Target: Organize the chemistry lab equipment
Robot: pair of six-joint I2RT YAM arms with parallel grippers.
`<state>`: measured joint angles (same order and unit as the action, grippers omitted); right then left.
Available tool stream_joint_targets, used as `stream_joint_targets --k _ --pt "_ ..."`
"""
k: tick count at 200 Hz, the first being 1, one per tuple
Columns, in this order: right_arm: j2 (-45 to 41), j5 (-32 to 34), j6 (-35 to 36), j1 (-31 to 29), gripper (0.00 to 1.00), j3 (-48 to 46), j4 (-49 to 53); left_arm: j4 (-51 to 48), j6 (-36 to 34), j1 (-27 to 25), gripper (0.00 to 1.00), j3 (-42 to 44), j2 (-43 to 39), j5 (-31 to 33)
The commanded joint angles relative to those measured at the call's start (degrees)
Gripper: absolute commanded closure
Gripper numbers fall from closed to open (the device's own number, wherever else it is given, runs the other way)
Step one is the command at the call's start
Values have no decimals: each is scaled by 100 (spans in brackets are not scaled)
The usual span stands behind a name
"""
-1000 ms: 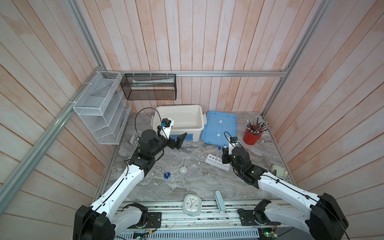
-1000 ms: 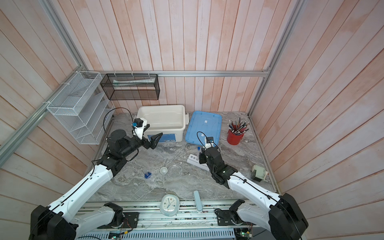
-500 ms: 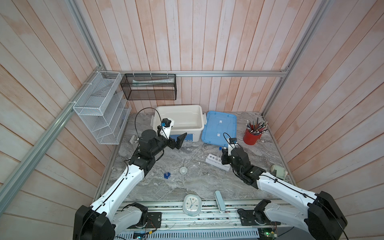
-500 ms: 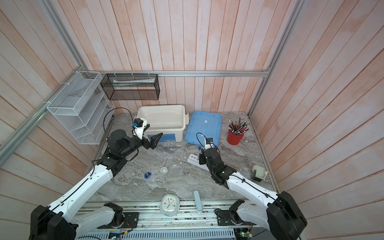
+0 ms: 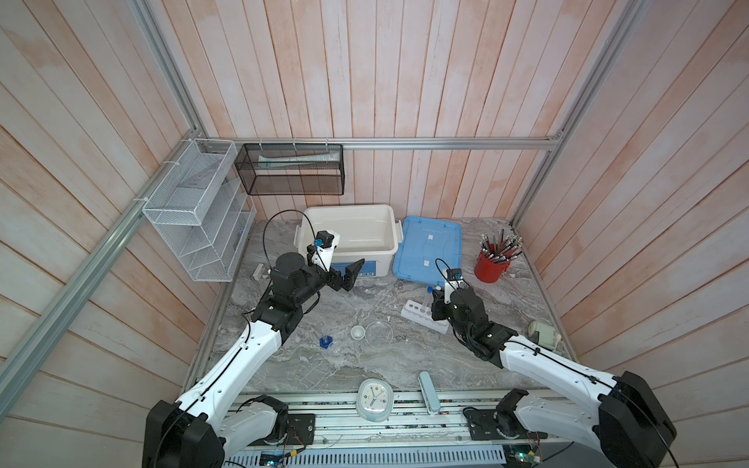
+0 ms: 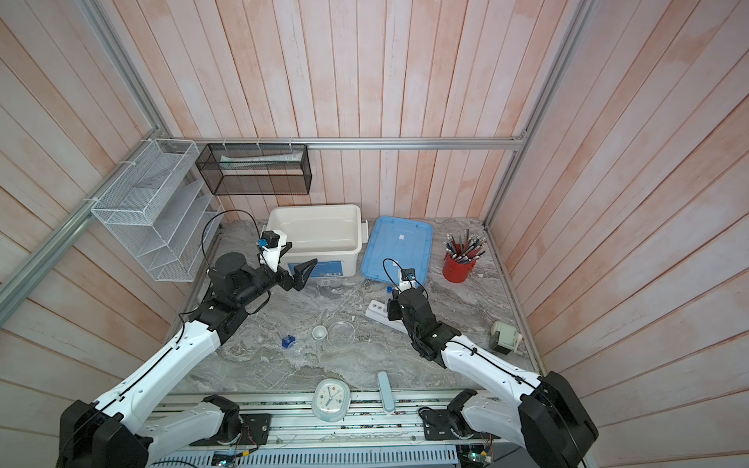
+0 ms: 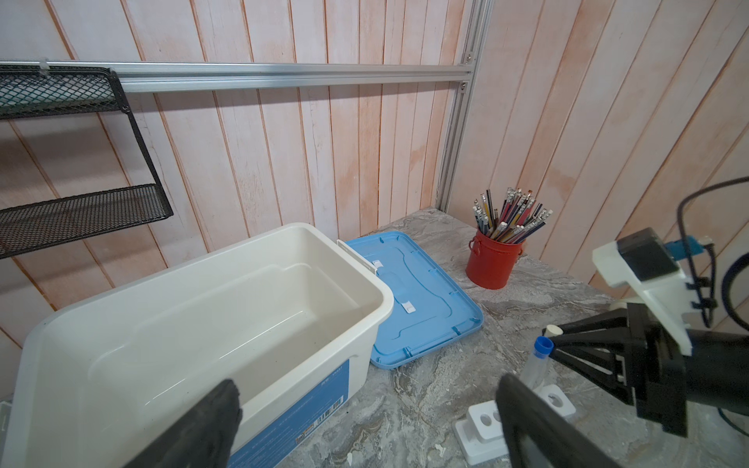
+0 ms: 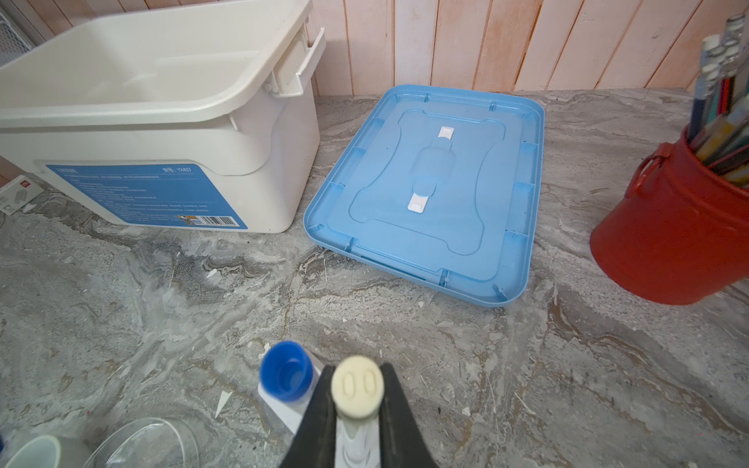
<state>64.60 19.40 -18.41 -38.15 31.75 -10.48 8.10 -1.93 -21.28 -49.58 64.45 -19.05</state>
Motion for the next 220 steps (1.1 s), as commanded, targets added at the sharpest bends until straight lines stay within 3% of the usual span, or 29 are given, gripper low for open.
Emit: stream_joint_targets --k 1,220 --pt "9 -24 18 -17 92 -138 20 -54 -70 18 0 75 -15 -48" --pt "136 410 272 -391 92 -423 -410 -45 -123 23 0 89 -29 -152"
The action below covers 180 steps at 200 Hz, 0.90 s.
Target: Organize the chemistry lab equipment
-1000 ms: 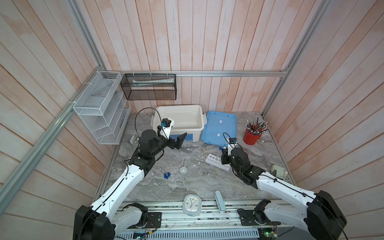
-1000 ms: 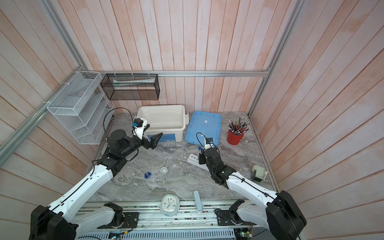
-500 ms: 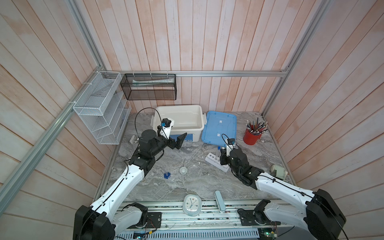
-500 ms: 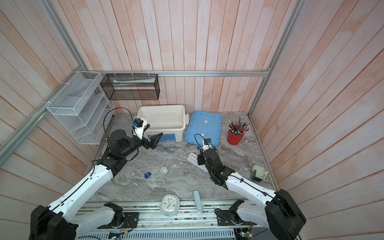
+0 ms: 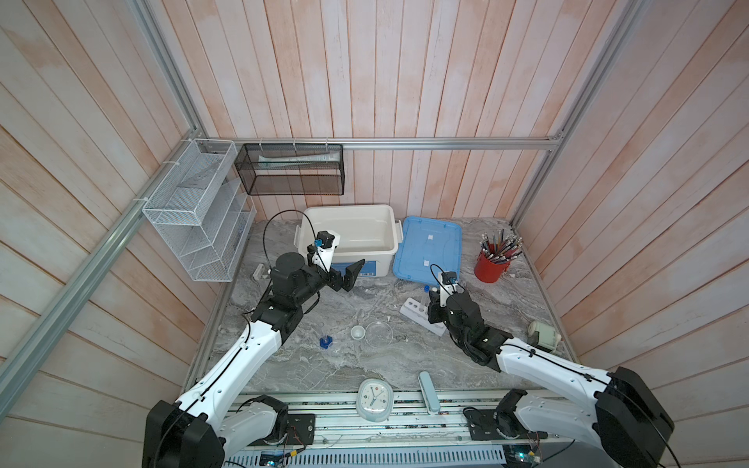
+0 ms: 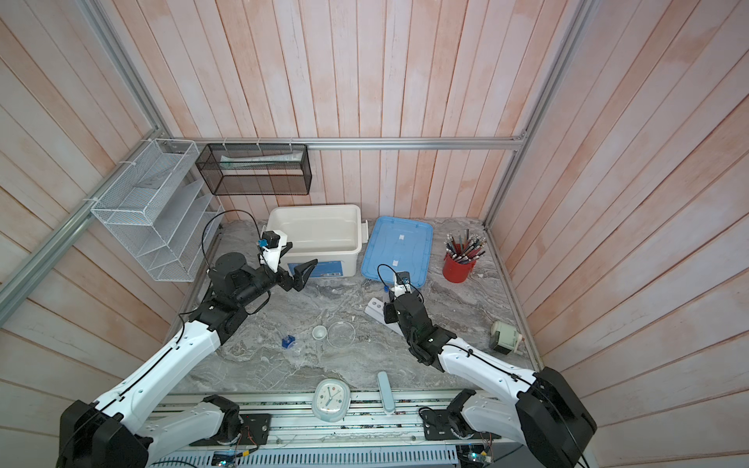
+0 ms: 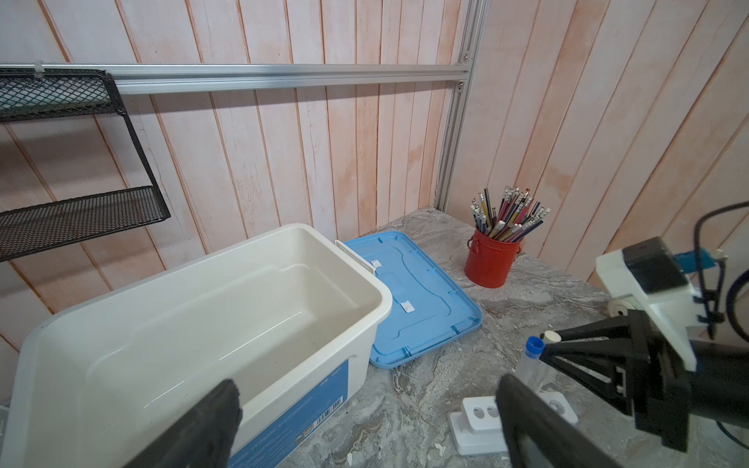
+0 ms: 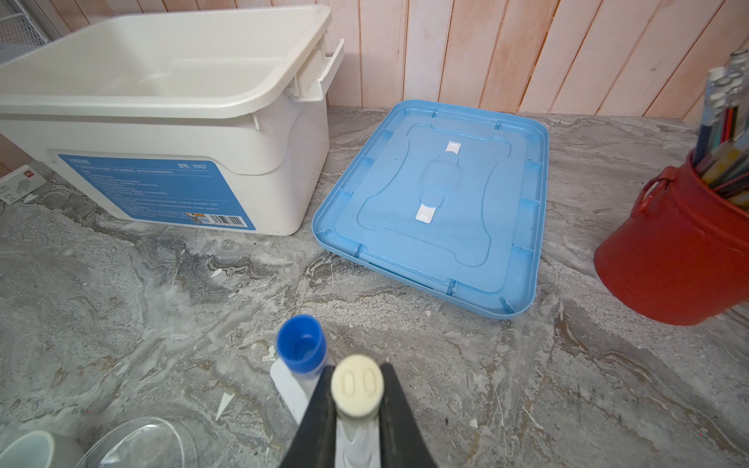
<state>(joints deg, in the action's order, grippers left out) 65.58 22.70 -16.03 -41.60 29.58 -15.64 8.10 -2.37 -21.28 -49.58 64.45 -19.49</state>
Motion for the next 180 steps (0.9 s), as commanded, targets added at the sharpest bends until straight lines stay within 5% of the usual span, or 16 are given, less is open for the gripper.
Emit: stream_joint_targets --k 1,180 --pt "36 78 28 -47 92 -211 101 -45 -79 21 0 89 -29 -108" --pt "-563 130 125 -155 55 109 439 -39 -63 27 0 63 -64 -105"
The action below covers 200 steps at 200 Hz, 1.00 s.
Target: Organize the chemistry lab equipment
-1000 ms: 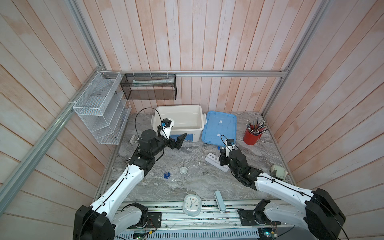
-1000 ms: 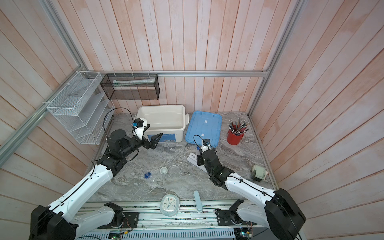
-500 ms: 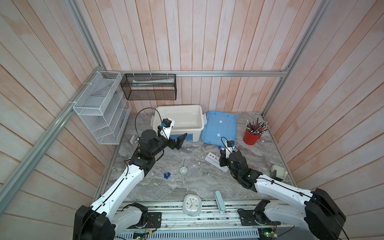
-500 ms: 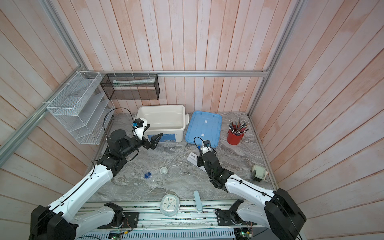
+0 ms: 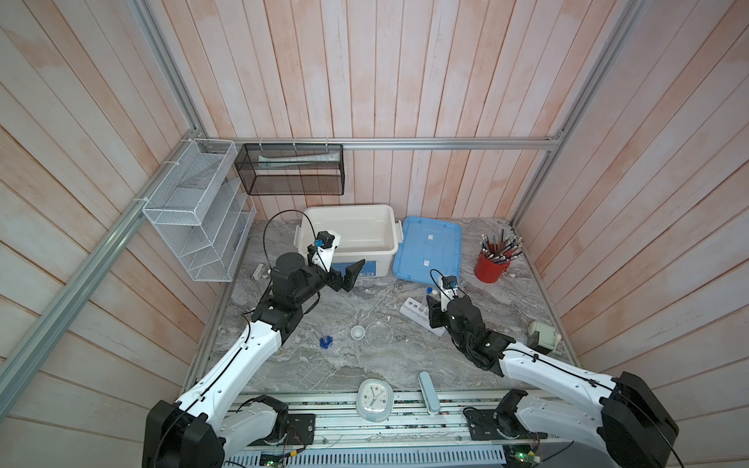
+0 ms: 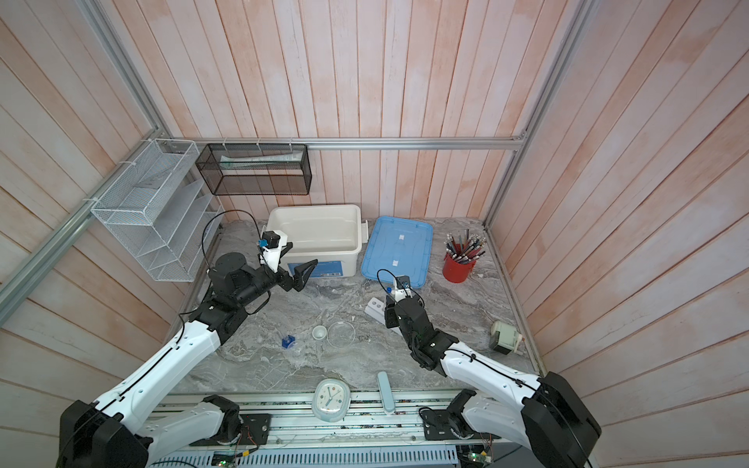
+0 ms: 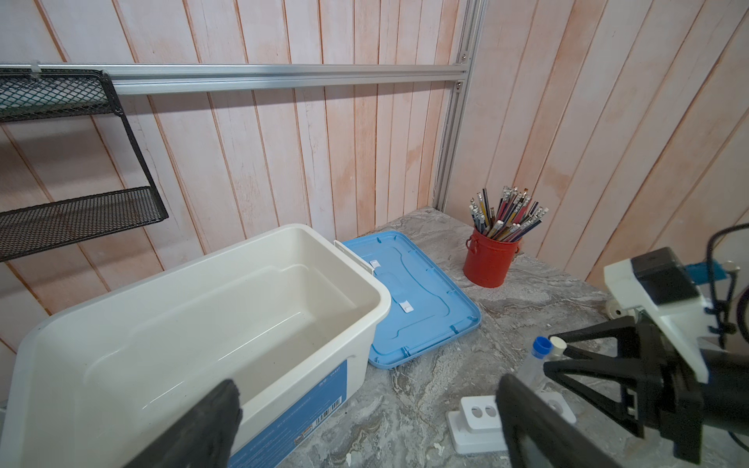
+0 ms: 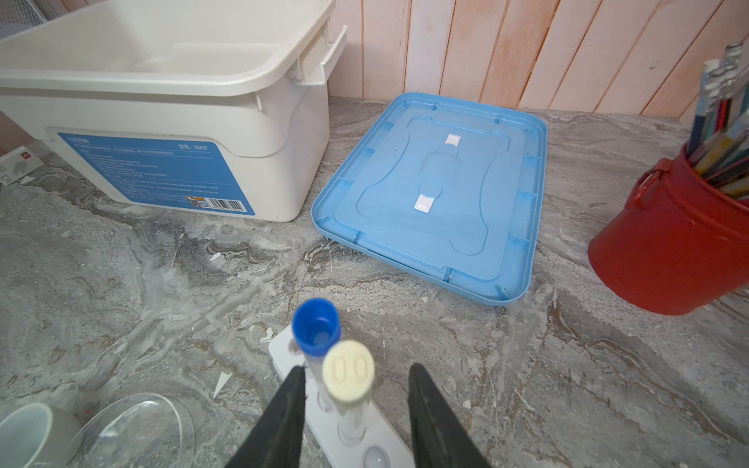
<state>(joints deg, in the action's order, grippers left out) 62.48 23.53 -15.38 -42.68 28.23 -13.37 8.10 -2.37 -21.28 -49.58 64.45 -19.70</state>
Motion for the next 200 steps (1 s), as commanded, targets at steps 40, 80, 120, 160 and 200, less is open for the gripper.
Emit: stream_joint_targets --k 40,80,120,160,200 --pt "-757 -5 164 -57 55 597 507 -53 68 100 0 5 -99 -54" --pt "-772 -148 355 -57 55 1296 1003 -126 367 265 0 -140 -134 75" --pt "-8 -345 763 -57 53 2637 1776 -451 1192 827 0 -546 0 51" --pt "1215 -475 914 -30 50 4217 2525 -897 2295 1826 0 -693 168 -136" --pt "2457 -816 639 275 49 5261 2677 -1497 2458 2294 2 -909 412 66"
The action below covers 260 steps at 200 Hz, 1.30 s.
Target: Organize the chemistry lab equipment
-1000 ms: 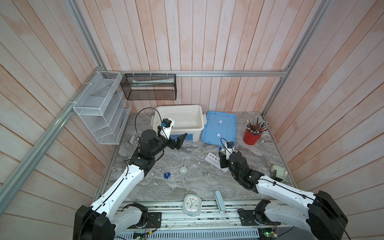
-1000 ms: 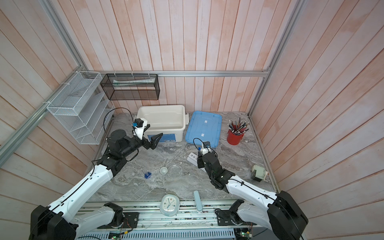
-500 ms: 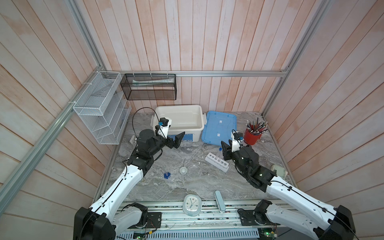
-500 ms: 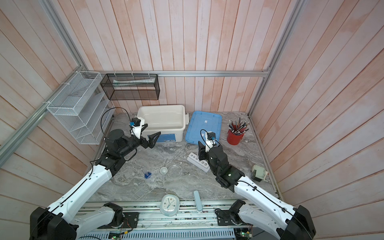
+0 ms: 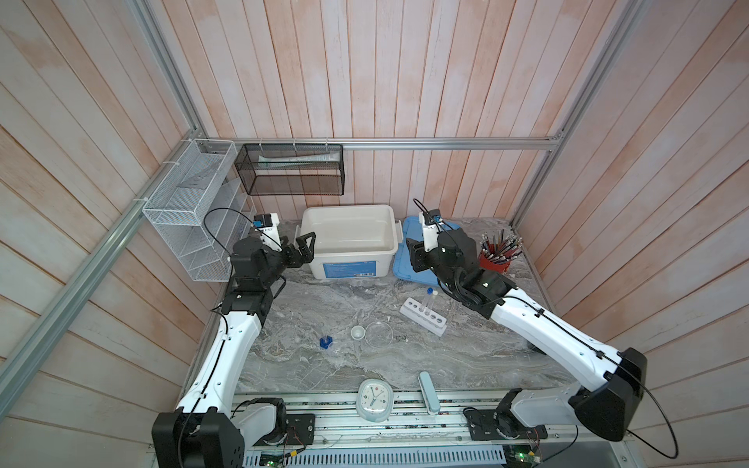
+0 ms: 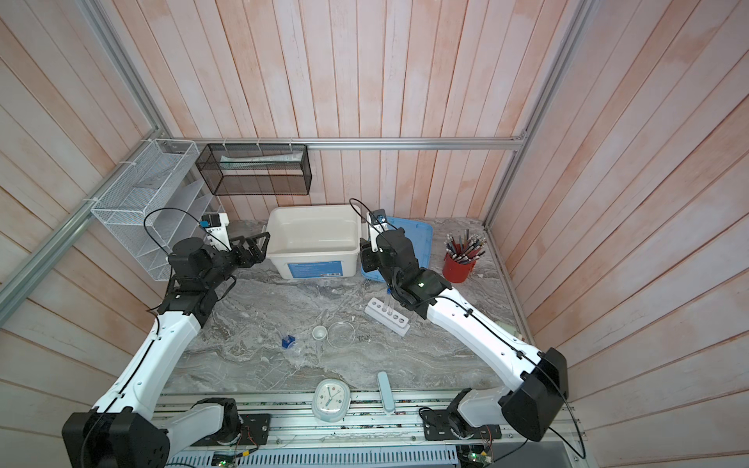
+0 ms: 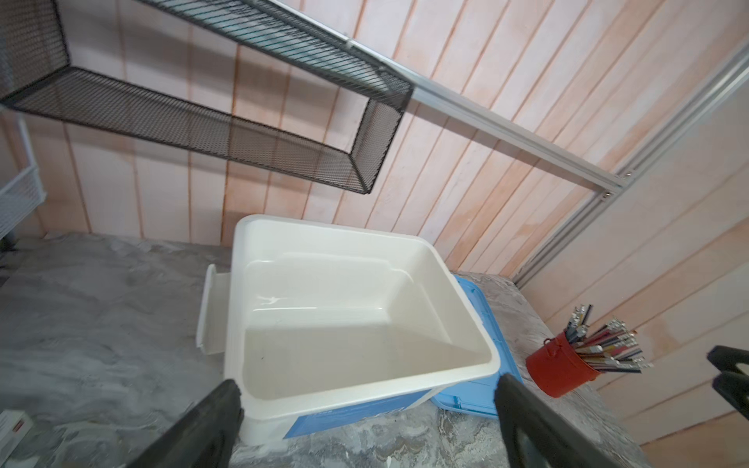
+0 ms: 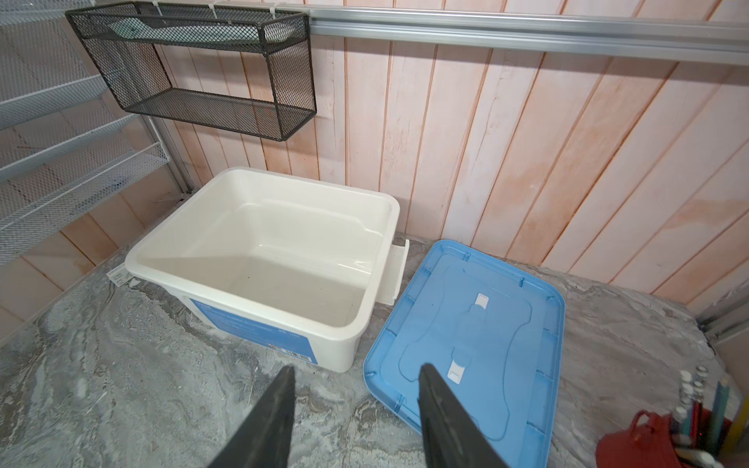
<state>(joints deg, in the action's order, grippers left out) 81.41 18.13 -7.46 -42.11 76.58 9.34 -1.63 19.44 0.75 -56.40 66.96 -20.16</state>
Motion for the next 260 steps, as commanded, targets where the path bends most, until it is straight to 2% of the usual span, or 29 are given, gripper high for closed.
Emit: stream_joint_targets --k 1,62,93,175,260 --pt "589 -280 -169 233 49 445 404 -533 274 96 3 -233 173 124" --pt "2292 -1021 -554 684 49 1860 529 -681 266 242 4 -581 850 595" --pt "2857 -1197 -683 828 51 2281 565 -602 325 397 5 -667 1243 553" --pt "3711 -1505 -823 1068 60 2962 595 -87 284 417 12 -952 2128 114" --pt "4097 -1531 -925 1106 70 3047 387 100 296 393 14 -1075 2653 -242"
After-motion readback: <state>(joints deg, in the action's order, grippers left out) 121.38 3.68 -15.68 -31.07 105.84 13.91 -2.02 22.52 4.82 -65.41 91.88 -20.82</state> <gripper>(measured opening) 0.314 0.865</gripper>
